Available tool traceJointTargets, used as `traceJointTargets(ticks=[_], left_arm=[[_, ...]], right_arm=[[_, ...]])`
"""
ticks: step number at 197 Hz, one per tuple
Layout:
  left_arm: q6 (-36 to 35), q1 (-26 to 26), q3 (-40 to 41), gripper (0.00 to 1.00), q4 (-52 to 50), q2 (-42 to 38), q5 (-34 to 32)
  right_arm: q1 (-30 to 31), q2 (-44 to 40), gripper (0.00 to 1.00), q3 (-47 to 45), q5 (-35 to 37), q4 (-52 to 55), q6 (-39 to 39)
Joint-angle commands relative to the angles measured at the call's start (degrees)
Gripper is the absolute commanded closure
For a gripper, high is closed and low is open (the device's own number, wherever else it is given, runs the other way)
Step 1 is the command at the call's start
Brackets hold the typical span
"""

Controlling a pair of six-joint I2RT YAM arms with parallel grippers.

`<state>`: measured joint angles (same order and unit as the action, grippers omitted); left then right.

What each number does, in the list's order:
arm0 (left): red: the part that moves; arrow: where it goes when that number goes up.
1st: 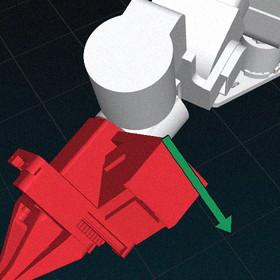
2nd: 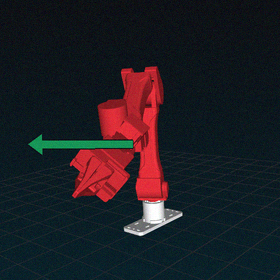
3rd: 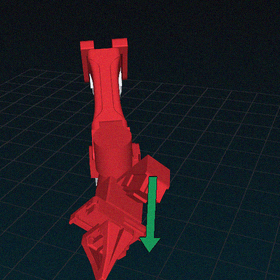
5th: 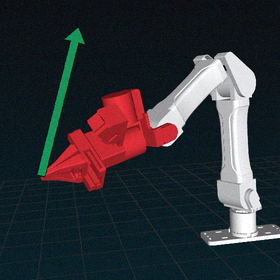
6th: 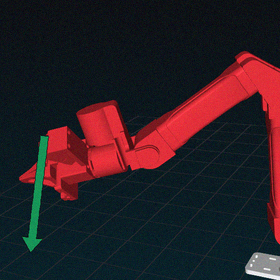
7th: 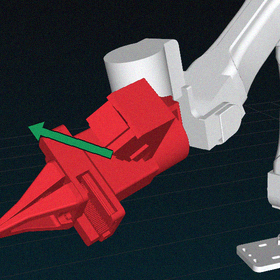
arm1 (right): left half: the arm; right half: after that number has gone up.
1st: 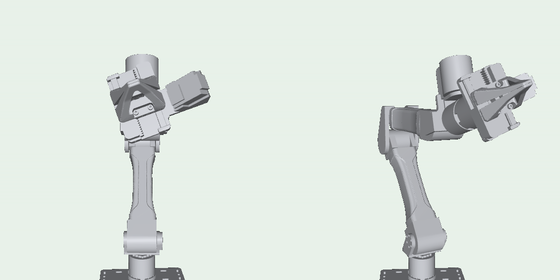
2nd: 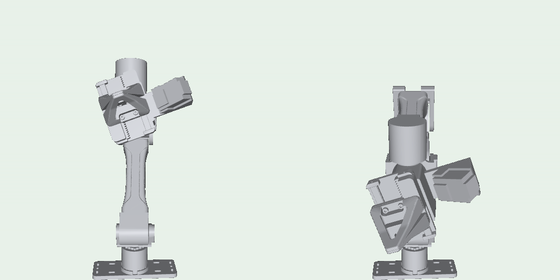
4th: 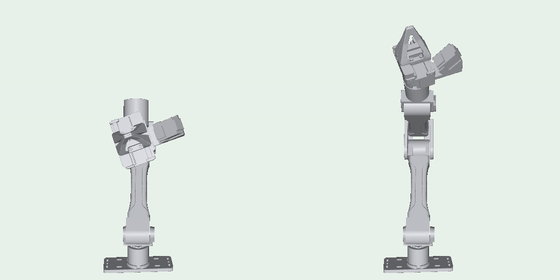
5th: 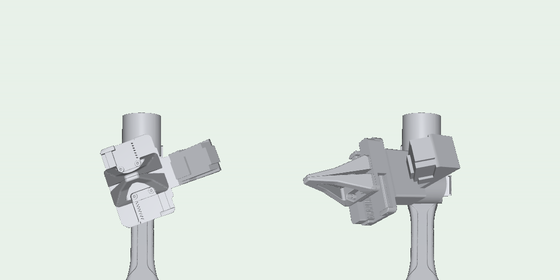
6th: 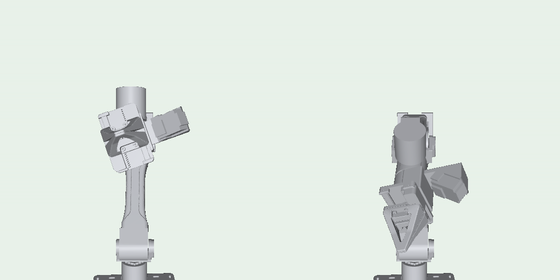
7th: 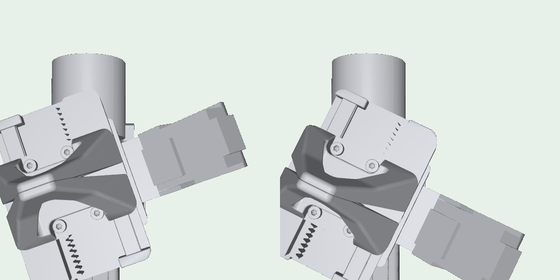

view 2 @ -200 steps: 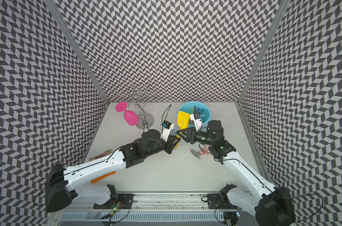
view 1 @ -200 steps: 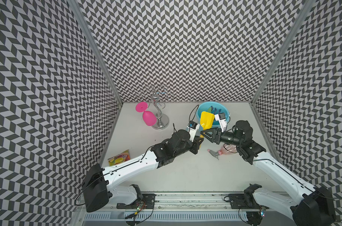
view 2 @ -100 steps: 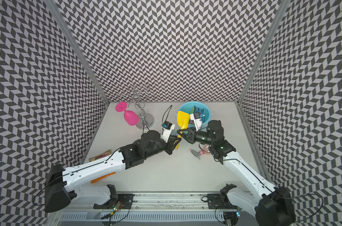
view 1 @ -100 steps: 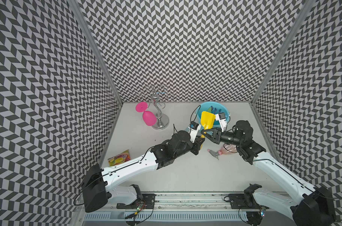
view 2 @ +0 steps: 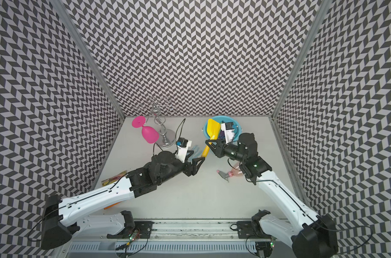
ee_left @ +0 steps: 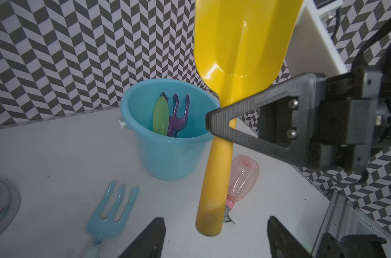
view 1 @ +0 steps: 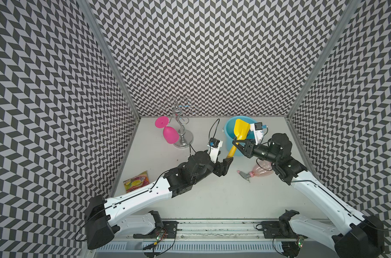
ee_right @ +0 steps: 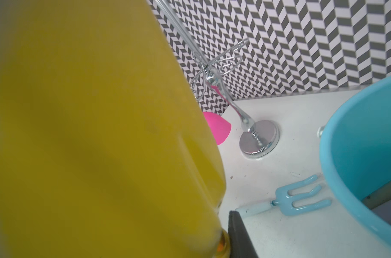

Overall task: Organize the gardening tools
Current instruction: Pick up the gardening tool from the center of the board, then place the gardening tool in the container.

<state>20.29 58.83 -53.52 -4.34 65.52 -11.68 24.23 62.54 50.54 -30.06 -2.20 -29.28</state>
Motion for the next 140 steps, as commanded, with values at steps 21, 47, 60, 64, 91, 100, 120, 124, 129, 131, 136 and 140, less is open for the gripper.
traceJointTargets(ticks=[21,47,60,64,91,100,120,124,129,131,136,140], left_arm=[[3.5,-2.1,4.5,0.24,-4.6,-6.2,-4.8],[5.3,-3.9,7.8,0.23,-5.9,-9.9,-4.8],[6.1,-4.7,8.9,0.23,-6.6,-11.2,-4.7],[6.2,-5.0,9.2,0.23,-6.9,-11.5,-4.7],[7.0,-6.3,10.9,0.23,-7.7,-13.7,-4.6],[7.3,-6.8,11.5,0.23,-7.9,-14.2,-4.4],[7.8,-7.8,12.5,0.23,-8.7,-14.8,-3.9],[7.8,-8.0,12.6,0.23,-8.9,-14.9,-3.9],[7.9,-8.0,12.8,0.23,-9.0,-15.0,-3.8],[7.9,-8.2,12.8,0.23,-9.1,-15.0,-3.7],[8.0,-8.3,13.0,0.23,-9.2,-15.1,-3.7],[8.1,-8.4,13.1,0.23,-9.3,-15.0,-3.7]], right_arm=[[-0.7,4.3,0.99,8.2,16.1,0.5,5.2],[-0.9,8.0,0.99,11.6,23.5,-0.5,6.0],[-1.1,10.1,0.99,13.3,25.8,-0.8,6.7],[-1.1,10.8,0.98,13.8,26.7,-0.8,6.9],[-1.3,15.6,0.99,16.0,30.5,-2.1,8.5],[-1.3,17.3,0.98,16.6,31.9,-2.6,9.1],[-1.6,20.7,0.99,17.9,34.8,-3.4,9.9],[-1.6,21.4,0.99,18.2,35.1,-3.6,9.9],[-1.7,22.1,0.99,18.5,35.4,-3.9,10.0],[-1.7,22.3,0.99,18.6,35.5,-4.1,9.9],[-1.7,23.0,0.99,18.6,35.7,-4.7,10.1],[-1.7,23.5,0.99,18.6,35.9,-5.1,10.2]])
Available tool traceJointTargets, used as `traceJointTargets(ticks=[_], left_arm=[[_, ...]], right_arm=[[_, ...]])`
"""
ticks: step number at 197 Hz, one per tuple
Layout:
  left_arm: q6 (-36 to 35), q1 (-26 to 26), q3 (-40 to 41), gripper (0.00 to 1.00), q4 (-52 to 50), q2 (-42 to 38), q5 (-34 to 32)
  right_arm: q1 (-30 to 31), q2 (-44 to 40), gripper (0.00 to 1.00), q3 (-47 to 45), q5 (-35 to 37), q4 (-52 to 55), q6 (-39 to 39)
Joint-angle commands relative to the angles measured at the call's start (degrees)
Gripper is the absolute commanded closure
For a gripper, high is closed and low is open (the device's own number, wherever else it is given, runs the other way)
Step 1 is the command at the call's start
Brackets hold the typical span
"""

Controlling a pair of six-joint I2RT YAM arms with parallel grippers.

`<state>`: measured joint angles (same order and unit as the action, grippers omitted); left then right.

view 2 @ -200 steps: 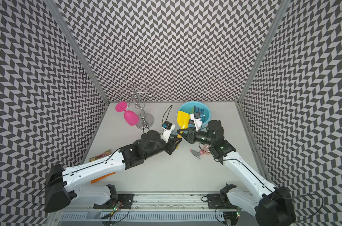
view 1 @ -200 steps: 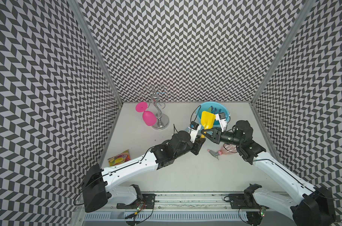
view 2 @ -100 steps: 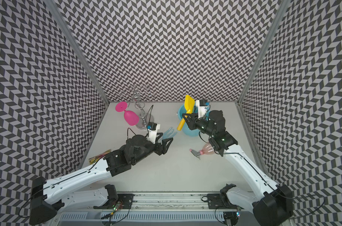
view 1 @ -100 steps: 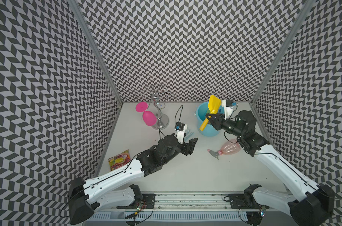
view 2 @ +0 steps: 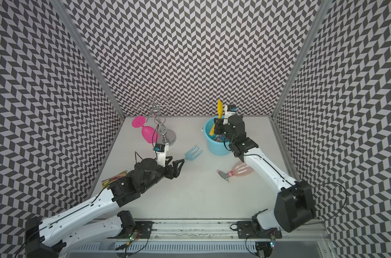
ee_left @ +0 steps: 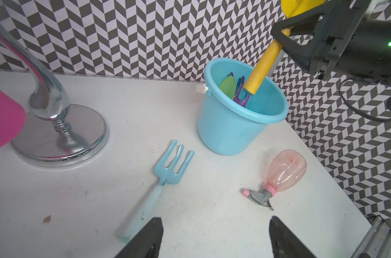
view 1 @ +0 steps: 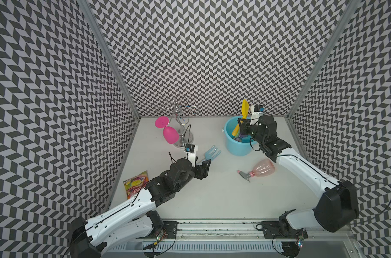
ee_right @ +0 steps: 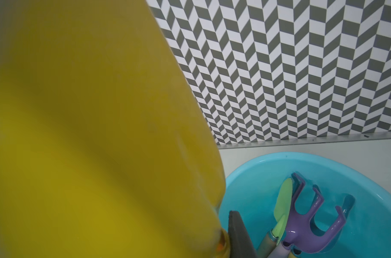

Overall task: Organize the gardening tools
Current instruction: Place the gardening tool in the container.

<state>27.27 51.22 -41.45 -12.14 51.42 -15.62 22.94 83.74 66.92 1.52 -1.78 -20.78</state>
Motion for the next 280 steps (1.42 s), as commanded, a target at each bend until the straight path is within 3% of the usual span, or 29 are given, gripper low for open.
traceJointTargets(ticks=[1,175,194,224,257,280], left_arm=[[1.2,-0.8,1.1,0.23,-1.5,-0.9,0.2],[3.5,-3.8,2.2,0.23,-1.2,0.8,2.5],[3.6,-4.0,2.4,0.23,-1.1,0.9,2.5],[3.7,-4.6,2.4,0.23,-0.4,1.4,2.8],[3.3,-5.3,2.3,0.23,0.3,2.2,3.6],[3.1,-5.9,2.2,0.23,0.6,2.8,4.1]], right_arm=[[-0.5,2.5,0.99,2.3,4.4,-5.6,1.6],[-2.4,19.2,0.9,7.1,1.3,-5.2,-0.2],[-2.5,19.8,0.84,7.7,0.8,-4.5,-0.3],[-2.7,19.4,0.67,8.3,0.5,-4.1,-0.4],[-2.8,17.5,0.57,10.0,0.4,-2.6,-0.2],[-3.0,15.1,0.56,10.0,1.1,-2.8,0.1]])
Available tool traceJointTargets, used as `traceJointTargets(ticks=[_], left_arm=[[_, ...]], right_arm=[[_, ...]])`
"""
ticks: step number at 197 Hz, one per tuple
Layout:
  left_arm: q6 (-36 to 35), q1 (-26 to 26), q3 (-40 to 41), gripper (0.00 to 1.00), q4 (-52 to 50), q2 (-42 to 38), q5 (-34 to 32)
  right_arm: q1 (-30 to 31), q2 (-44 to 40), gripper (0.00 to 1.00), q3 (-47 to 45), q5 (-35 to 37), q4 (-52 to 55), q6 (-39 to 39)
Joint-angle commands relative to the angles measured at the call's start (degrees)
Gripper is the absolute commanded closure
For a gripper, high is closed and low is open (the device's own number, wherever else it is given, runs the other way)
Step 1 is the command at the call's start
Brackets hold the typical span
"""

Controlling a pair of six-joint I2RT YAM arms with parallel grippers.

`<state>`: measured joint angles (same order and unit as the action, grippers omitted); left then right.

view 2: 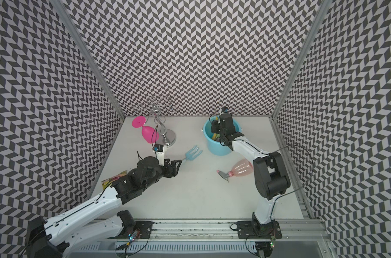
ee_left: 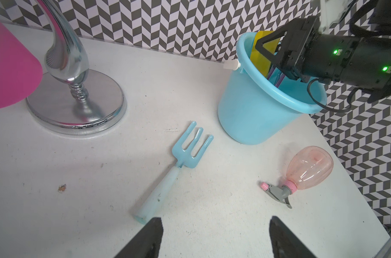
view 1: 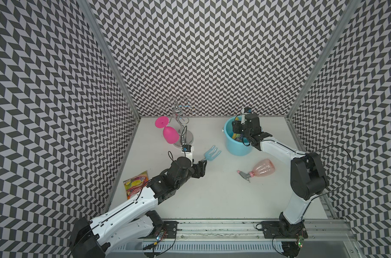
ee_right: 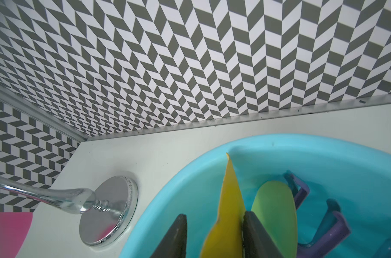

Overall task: Organize the gardening tools
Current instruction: Place the gardening tool in the container, then pick up the gardening tool from the center of the board.

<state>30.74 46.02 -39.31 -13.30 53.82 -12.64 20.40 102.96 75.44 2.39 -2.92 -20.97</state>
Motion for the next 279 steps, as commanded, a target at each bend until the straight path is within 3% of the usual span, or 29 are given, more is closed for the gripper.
traceJointTargets(ticks=[1,82,198,247,279], left_arm=[[-0.3,-0.6,0.1,0.23,1.8,0.5,1.1],[-1.6,-2.8,-1.6,0.18,4.2,4.6,3.3],[-2.1,-6.6,-8.9,0.17,1.3,17.0,7.0],[-2.5,-10.0,-13.5,0.1,-2.7,25.0,10.6],[-2.9,-13.0,-16.5,0.01,-5.6,31.1,12.9]], right_arm=[[-0.5,-4.3,0.56,1.5,0.3,-1.7,0.2],[-0.9,-16.3,0.48,0.3,2.7,2.4,0.9],[-0.6,-38.5,0.47,-20.6,-9.2,5.9,-5.8],[-0.6,-47.2,0.42,-27.9,-11.1,10.7,-5.8],[-0.6,-50.8,0.42,-31.0,-11.3,12.6,-5.8]])
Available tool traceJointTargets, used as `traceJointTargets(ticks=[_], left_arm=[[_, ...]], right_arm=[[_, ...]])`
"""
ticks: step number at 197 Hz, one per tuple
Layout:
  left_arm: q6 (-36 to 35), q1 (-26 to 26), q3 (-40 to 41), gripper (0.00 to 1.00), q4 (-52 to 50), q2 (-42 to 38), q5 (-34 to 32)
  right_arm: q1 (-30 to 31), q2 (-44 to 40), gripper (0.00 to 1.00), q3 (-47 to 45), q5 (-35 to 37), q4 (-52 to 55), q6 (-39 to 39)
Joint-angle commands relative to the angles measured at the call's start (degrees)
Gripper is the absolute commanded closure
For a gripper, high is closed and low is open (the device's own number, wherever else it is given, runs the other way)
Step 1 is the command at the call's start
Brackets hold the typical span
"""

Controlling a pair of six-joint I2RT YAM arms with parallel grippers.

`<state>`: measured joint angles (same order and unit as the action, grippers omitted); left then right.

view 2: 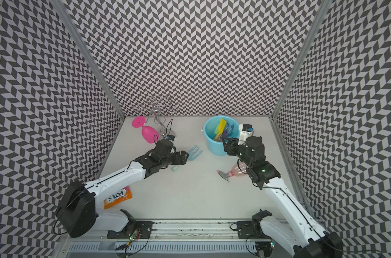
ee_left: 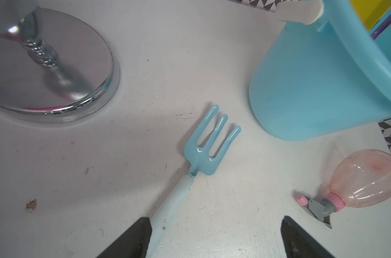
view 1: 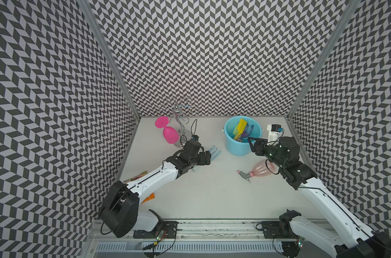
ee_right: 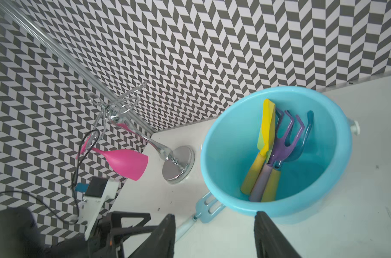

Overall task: Organize the gardening tools
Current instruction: Pick up the gardening tool from the center of the board.

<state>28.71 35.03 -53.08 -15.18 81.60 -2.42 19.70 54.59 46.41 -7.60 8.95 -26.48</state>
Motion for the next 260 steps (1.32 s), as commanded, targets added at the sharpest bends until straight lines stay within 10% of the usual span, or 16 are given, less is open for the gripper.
traceJointTargets(ticks=[1,260], left_arm=[[-0.9,-2.1,-2.8,0.01,-3.7,3.5,2.8],[-3.7,-1.0,-2.7,0.31,-2.2,16.9,3.8]], right_arm=[[0.1,-2.5,0.42,-2.1,-1.4,0.7,-0.3],[0.1,-2.3,0.43,-7.5,-4.1,-0.3,-1.0]])
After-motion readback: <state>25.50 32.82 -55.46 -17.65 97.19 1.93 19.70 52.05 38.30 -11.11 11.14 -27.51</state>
